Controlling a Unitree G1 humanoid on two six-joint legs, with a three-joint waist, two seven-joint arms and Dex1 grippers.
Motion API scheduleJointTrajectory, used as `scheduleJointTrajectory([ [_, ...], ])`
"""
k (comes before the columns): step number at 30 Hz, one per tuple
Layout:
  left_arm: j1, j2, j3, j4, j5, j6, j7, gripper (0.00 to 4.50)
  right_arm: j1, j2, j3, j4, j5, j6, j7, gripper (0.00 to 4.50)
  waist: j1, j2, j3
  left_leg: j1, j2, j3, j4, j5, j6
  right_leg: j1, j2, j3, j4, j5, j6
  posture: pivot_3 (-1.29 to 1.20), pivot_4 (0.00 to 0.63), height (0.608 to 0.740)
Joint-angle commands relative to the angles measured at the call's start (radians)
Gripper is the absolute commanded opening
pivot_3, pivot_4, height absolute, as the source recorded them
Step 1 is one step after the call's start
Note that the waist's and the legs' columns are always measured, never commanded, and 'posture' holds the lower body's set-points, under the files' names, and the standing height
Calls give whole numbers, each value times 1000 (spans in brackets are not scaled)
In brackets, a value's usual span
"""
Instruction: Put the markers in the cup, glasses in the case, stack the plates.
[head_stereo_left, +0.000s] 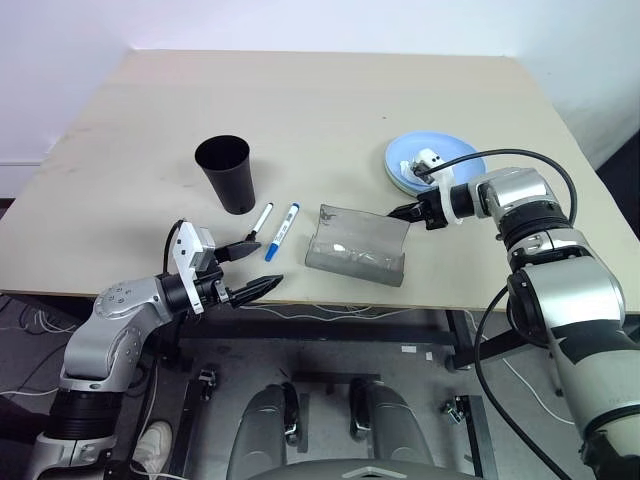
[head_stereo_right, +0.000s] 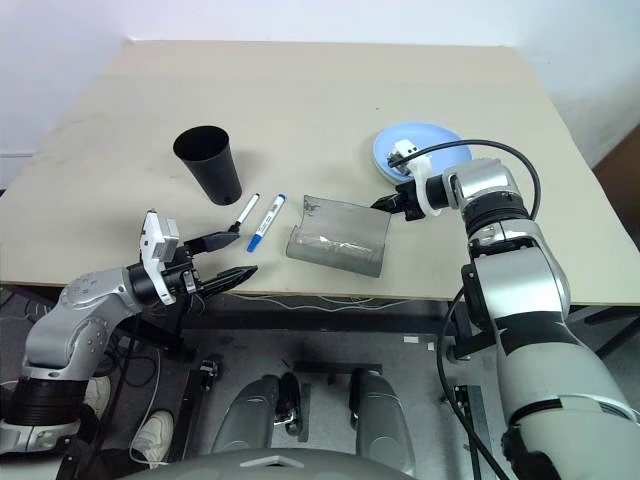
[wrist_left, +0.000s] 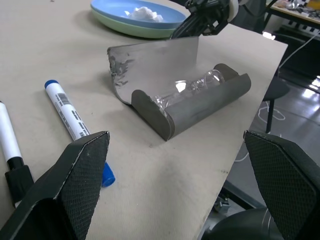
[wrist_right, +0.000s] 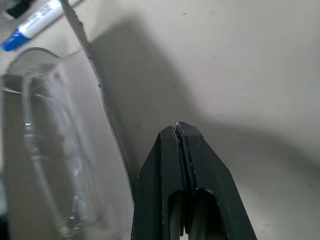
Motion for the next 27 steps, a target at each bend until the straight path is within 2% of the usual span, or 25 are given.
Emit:
scheduleJointTrajectory([
  [1,1,10,24,-37,-14,-7,0,4500,-35,-11,1,-45,2,24,56,28,0,0,0,0,0,0,0,0,0,0,0,0,0,0,0,0,150,710],
  [7,-2,10,23,-27,-11,-13,-4,4500,4,-29,23,-212,26,118,162,28,0,0,0,0,0,0,0,0,0,-1,0,0,0,0,0,0,150,710],
  [16,-14,8,19,-6,-4,-20,-12,4500,193,-67,44,-611,111,342,159,28,4,0,0,0,0,0,0,0,0,-1,-2,0,0,0,0,0,150,710],
  [21,-27,8,14,4,-1,-21,-16,4500,179,-73,17,-608,149,391,100,28,3,0,0,0,0,0,0,0,0,-1,-1,0,0,1,-1,0,150,710],
  [27,-30,9,14,7,5,-22,-16,4500,235,-118,65,-747,197,405,117,28,5,0,0,-1,0,0,0,0,0,-2,-1,0,-1,1,-2,0,150,710],
])
